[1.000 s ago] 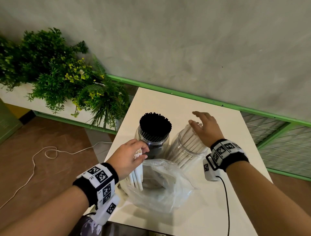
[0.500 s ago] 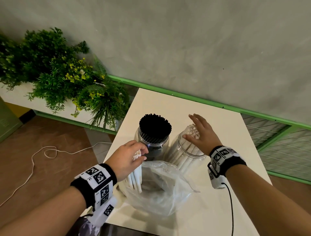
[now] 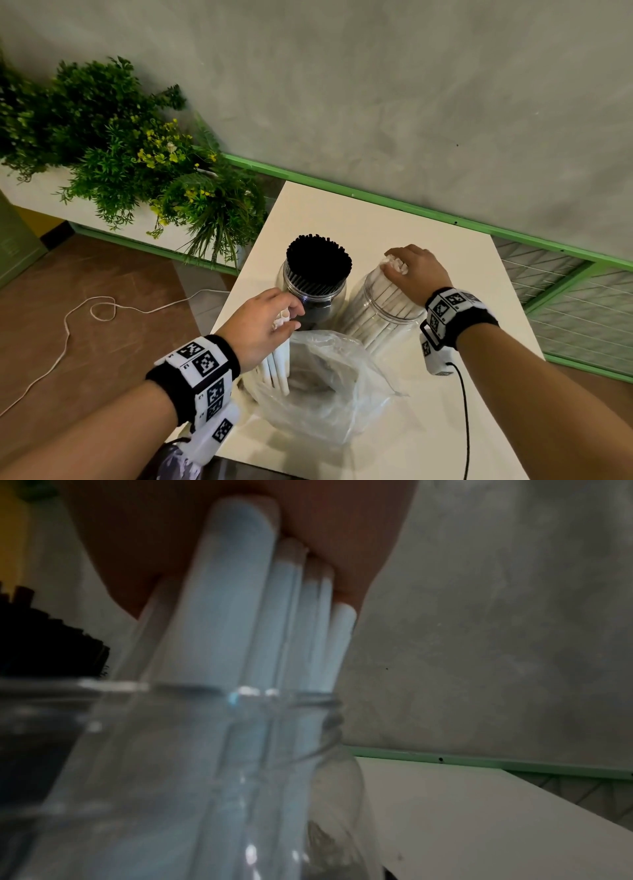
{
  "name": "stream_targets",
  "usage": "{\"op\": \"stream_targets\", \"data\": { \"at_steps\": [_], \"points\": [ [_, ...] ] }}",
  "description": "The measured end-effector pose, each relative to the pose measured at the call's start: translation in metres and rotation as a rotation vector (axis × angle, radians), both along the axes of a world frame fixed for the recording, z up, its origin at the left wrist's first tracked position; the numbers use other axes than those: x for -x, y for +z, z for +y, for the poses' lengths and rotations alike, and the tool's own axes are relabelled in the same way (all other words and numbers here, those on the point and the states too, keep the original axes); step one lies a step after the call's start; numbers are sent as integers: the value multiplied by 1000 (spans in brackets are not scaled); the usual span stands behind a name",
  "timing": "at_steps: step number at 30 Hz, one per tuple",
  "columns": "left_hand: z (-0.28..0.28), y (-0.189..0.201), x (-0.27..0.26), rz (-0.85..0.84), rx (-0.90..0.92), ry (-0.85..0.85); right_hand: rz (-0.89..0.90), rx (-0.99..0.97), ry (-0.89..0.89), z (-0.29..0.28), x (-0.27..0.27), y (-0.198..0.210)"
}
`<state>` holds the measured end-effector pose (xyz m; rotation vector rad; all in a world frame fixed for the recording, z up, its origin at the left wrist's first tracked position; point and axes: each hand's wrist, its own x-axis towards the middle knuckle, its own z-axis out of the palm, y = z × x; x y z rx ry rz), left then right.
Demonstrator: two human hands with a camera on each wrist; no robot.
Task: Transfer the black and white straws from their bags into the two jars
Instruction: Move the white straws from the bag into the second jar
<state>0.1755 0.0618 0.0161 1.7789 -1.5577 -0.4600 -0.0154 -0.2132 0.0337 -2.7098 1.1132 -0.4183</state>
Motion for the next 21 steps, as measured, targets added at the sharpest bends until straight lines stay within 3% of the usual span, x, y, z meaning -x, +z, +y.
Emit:
{"op": "stream_targets", "data": {
  "at_steps": [6,10,12,16,21],
  "points": [
    [-1,-1,-1,6,9,-3,-62,-101,-13,5,7,12],
    [-1,-4,-3,4,11,-3,-342,-207,-61,12,40,-1],
    [-1,-5,-4,7,12,-7,-386,-244,-58,19,57,-15],
    [-2,-7,-4,19,11,-2,-352,-275,-38,22,55,-24],
    [-2,-6,-3,20,1,-4,-216,-179,59,11,24,-11]
  ]
}}
